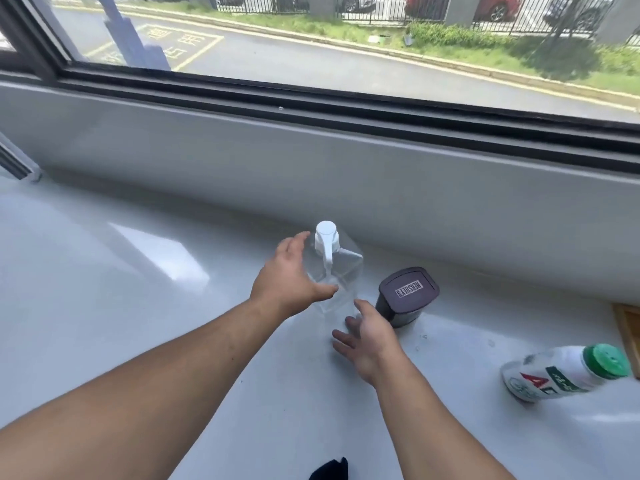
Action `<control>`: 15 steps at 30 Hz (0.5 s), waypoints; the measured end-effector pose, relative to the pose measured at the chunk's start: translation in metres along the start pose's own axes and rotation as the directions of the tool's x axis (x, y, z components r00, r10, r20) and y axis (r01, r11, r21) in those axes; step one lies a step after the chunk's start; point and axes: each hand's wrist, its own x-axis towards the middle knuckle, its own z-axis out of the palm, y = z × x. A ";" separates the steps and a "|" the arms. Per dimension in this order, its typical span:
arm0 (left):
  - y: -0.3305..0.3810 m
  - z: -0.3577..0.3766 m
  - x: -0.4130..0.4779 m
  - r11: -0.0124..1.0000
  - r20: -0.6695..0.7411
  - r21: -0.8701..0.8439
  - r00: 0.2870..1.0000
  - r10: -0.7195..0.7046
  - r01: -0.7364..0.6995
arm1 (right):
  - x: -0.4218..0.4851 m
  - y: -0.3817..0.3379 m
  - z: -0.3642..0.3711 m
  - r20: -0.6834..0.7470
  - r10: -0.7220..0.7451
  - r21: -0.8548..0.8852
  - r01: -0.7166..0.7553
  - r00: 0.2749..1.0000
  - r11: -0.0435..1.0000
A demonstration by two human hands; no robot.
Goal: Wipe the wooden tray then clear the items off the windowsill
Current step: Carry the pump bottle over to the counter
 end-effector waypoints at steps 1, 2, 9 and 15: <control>-0.002 -0.001 -0.003 1.000 -0.011 -0.008 1.000 0.011 -0.011 | -0.001 0.001 0.004 0.014 0.002 0.009 -0.002 1.000 1.000; -0.006 -0.002 -0.007 1.000 -0.022 -0.025 1.000 0.015 -0.015 | -0.002 0.002 0.008 0.027 -0.001 0.008 0.000 1.000 1.000; -0.065 -0.049 -0.062 0.989 -0.173 -0.134 0.981 -0.083 0.061 | -0.033 0.033 0.073 0.100 0.001 -0.095 0.008 0.995 0.995; -0.170 -0.130 -0.149 0.958 -0.299 -0.199 0.919 -0.259 0.205 | -0.086 0.113 0.174 0.225 0.056 -0.279 0.009 0.973 0.960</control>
